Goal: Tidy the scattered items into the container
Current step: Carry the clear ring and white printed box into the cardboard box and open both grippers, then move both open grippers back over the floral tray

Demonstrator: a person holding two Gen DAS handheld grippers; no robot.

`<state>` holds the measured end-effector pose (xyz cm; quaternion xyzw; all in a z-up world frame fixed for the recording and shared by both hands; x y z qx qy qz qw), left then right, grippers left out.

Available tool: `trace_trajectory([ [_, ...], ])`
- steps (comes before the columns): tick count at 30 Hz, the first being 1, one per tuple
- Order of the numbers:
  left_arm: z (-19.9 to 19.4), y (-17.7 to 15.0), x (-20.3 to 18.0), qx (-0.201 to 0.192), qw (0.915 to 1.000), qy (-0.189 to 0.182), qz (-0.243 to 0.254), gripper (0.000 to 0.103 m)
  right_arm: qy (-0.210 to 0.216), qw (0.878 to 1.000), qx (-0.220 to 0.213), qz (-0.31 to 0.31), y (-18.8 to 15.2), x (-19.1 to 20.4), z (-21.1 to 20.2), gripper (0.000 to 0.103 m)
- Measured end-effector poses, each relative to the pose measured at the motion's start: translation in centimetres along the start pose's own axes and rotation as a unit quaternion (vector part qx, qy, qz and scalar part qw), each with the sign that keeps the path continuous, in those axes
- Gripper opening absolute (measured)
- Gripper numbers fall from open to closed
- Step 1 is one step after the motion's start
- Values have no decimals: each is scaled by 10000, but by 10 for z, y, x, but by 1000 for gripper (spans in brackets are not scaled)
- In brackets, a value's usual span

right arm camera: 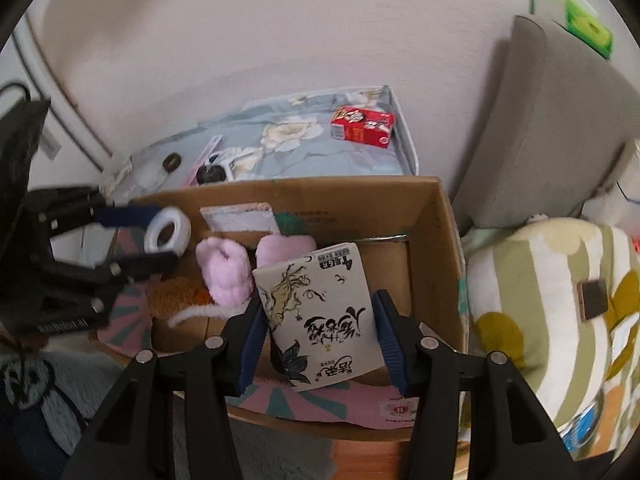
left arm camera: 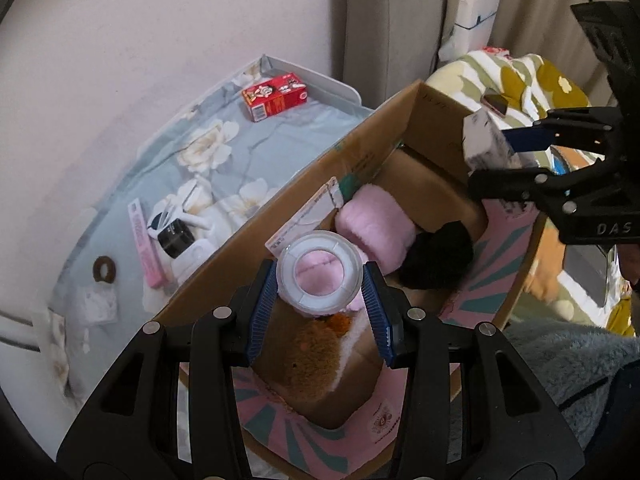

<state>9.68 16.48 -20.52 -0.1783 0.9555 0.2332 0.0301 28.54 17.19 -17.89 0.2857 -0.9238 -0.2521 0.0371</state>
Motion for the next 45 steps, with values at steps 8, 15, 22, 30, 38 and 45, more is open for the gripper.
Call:
trace_trajectory([
  [8, 3, 0, 1, 88, 9999, 139, -4, 40, -86, 10000, -2, 13, 8, -4, 7, 48],
  [15, 5, 0, 3, 110, 9998, 160, -37, 40, -49, 10000, 26, 4, 7, -2, 7, 48],
  [22, 5, 0, 4, 119, 9998, 160, -44, 40, -91, 9999, 19, 50, 8, -7, 5, 48],
  [30, -11, 6, 7, -207, 9993, -98, -302, 98, 247, 9994, 223, 79, 10, -4, 3, 51],
  [38, -18, 9, 25, -328, 9968, -231, -691, 99, 395, 9985, 39, 374, 15, -13, -8, 64],
  [45, -30, 8, 37, -529, 9938, -312, -922, 99, 434, 9975, -51, 562, 17, -22, -12, 64],
])
Point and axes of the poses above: each gripper's, at about its wrist camera, not at the fingertips, and z roughly the way its jaws point, x to its left, y to its top, the point moved 2 cm from there along z, roughly the way its jaws point, and after that the axes turned 14 degrees about -y, right-handed, at the moved point
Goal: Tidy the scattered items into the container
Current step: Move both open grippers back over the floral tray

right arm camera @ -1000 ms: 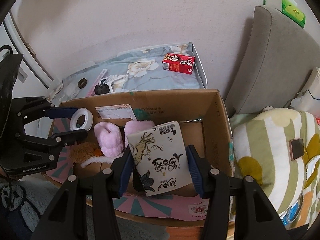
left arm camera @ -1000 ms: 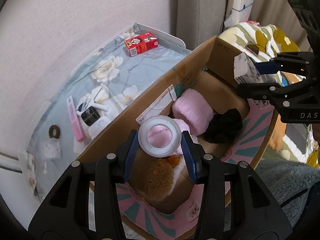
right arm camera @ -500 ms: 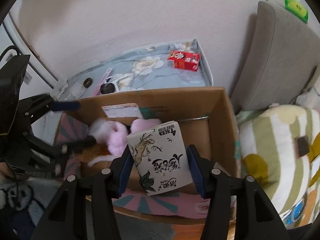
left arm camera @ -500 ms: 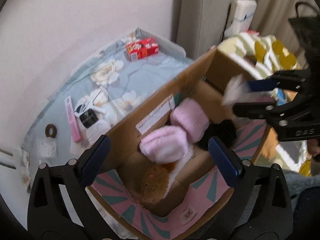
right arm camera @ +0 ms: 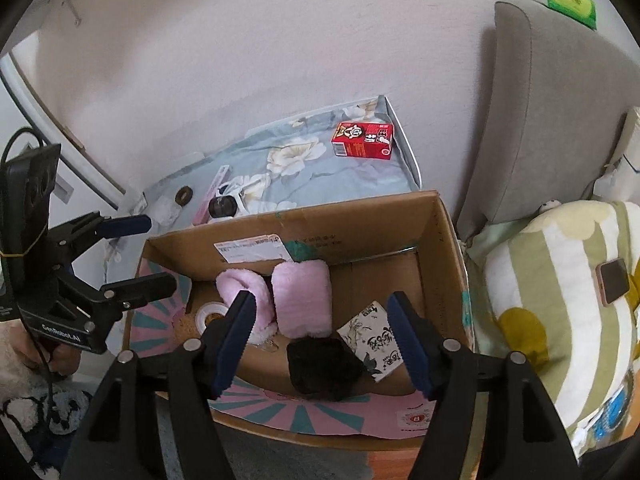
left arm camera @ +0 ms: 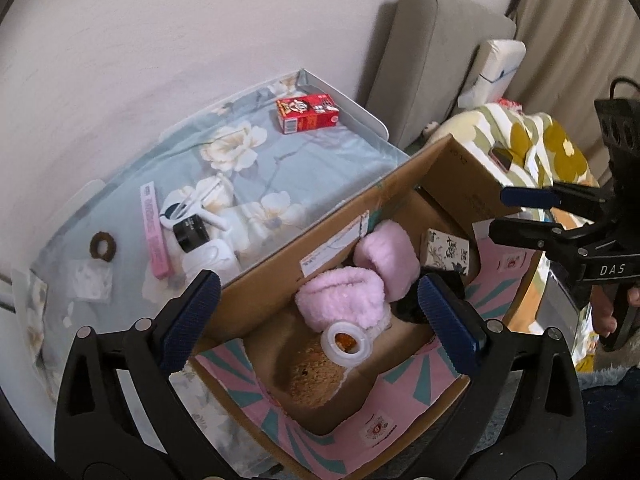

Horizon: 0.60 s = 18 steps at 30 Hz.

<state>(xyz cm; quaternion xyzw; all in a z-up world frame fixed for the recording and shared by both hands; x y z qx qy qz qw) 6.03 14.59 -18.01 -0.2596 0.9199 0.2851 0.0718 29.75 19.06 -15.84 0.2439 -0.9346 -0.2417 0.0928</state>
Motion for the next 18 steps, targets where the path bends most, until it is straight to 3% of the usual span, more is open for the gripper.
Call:
trace_trajectory([
  [11, -18, 0, 22, -266, 9942, -775, -692, 99, 153, 9996, -64, 211, 2, -3, -1, 64],
  [18, -23, -3, 27, -338, 9932, -744, -833, 99, 214, 9994, -105, 247, 1, -2, 0, 64],
])
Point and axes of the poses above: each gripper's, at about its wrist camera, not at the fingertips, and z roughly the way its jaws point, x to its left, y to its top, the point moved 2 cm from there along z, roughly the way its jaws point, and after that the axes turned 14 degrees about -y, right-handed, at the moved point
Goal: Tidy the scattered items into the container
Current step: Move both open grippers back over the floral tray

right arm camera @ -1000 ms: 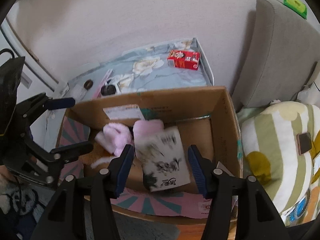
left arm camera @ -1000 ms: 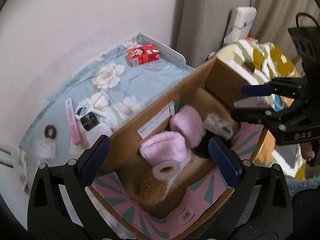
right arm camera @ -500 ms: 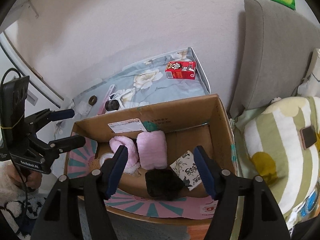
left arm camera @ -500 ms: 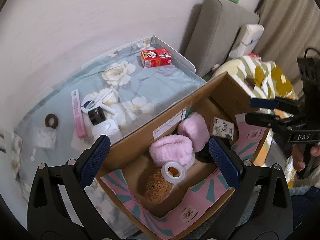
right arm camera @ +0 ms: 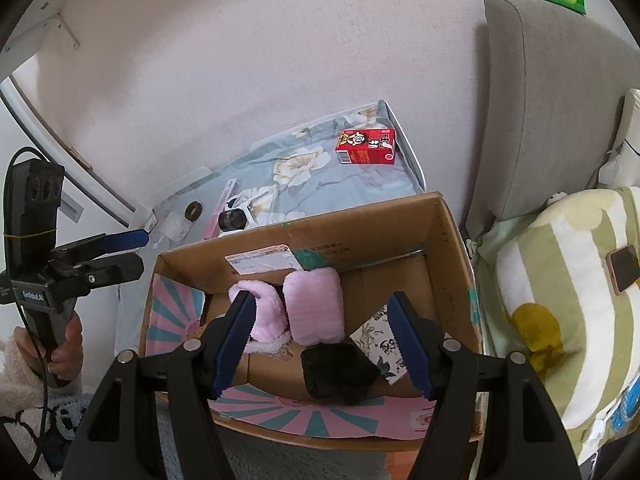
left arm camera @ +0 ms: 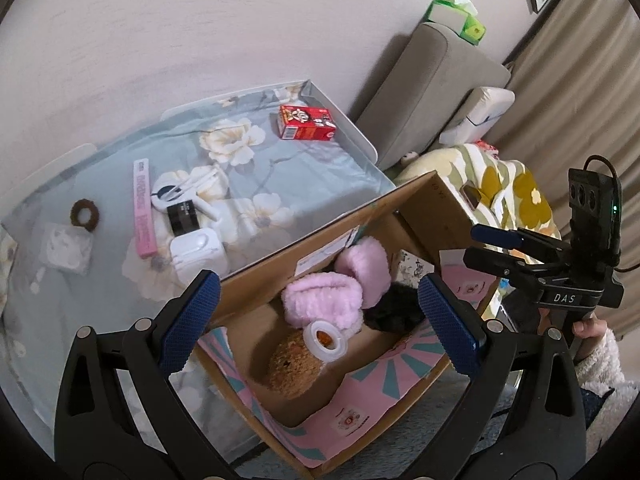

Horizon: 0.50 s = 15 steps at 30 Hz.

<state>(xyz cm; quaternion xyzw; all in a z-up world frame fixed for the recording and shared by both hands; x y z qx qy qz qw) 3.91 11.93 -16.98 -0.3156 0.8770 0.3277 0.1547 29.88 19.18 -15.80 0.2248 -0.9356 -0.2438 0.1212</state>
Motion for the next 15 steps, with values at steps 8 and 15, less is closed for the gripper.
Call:
trace_trajectory([
  [8, -14, -4, 26, -151, 9986, 174, -466, 99, 15, 10000, 14, -47, 1, 2, 2, 64],
  [15, -44, -10, 67, -455, 9918, 592, -1041, 99, -3, 9997, 10, -248, 17, 4, 6, 64],
])
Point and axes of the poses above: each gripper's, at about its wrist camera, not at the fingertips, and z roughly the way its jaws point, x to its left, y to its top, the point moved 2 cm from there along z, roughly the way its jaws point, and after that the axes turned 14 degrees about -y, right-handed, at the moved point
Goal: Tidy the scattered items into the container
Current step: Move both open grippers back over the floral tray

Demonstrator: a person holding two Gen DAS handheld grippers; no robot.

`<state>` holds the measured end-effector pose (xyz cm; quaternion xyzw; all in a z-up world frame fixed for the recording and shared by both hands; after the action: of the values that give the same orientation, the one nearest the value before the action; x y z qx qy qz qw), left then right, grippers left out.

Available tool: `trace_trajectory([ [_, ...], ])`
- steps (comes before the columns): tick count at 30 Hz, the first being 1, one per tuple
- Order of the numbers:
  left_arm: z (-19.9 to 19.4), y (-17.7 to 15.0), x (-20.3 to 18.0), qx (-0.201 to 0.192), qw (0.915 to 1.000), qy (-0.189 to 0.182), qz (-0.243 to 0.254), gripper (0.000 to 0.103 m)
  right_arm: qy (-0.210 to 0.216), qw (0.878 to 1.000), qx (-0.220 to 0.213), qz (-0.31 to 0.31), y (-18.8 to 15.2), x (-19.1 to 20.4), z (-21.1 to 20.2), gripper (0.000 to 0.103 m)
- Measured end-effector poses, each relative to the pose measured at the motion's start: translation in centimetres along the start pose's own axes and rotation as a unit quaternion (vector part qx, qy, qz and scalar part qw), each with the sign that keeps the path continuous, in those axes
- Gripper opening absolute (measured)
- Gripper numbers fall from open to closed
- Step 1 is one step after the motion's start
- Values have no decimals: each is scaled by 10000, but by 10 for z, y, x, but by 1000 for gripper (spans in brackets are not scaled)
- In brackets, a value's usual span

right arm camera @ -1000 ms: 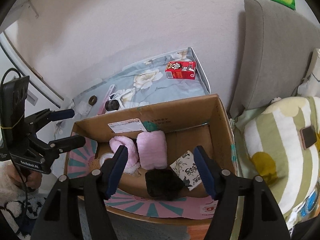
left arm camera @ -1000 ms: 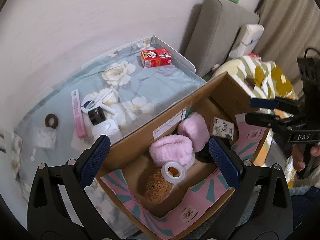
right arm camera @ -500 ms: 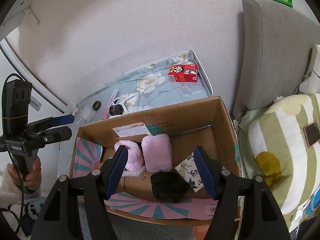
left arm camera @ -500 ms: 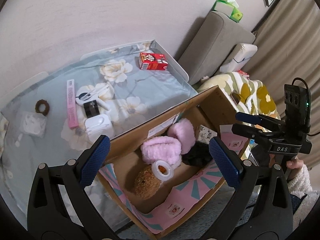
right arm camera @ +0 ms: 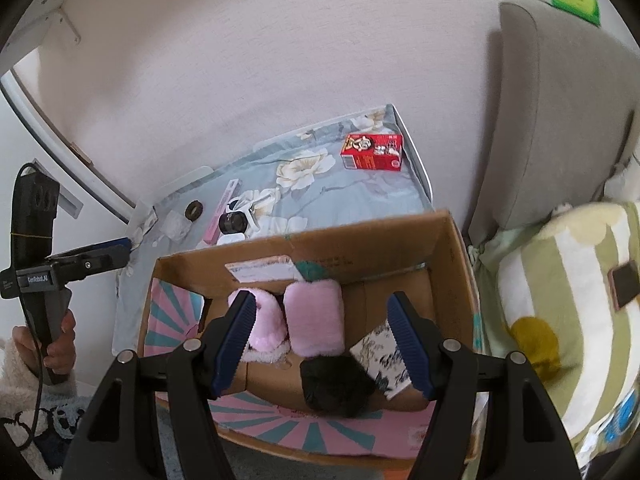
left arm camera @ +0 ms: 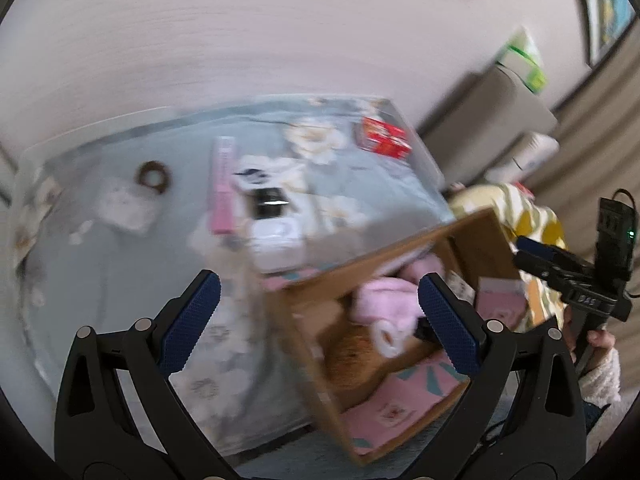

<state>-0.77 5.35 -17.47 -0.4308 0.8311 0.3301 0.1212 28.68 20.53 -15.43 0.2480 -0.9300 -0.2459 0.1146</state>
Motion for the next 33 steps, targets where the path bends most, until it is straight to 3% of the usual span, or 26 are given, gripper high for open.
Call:
trace_trajectory([
  [5, -15, 13, 36, -55, 9988, 398, -293, 99, -217, 9972, -41, -708, 31, 6, 2, 64],
  [10, -7, 43, 56, 46, 9960, 883, -134, 99, -568, 9847, -137, -1642, 73, 9, 12, 64],
  [15, 19, 68, 80, 143, 9948, 998, -147, 99, -685, 9664, -10, -2477, 117, 13, 44, 64],
  [20, 48, 71, 124, 440, 9888, 1214, -755, 99, -657, 9468, 129, -3148, 145, 21, 82, 64],
  [24, 64, 68, 139, 394, 9865, 1026, -1213, 99, -614, 9247, 205, -3752, 156, 28, 113, 64],
  [29, 100, 73, 125, 716, 9884, 1182, -635, 99, -609, 8941, 471, -4411, 165, 35, 159, 64],
  [33, 136, 71, 120, 1241, 9798, 1567, -29, 99, -629, 8708, 607, -4838, 166, 40, 190, 64],
])
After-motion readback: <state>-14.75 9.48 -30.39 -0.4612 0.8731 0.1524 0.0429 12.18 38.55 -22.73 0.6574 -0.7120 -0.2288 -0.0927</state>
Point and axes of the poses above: each gripper's, at about its wrist camera, not at the fingertips, and z roughly the way its jaws point, x to its left, y to its top, the point moved 2 cm from there along z, roughly the way its jaws point, and after that the axes turned 14 degrees about -y, right-handed, at the moved point
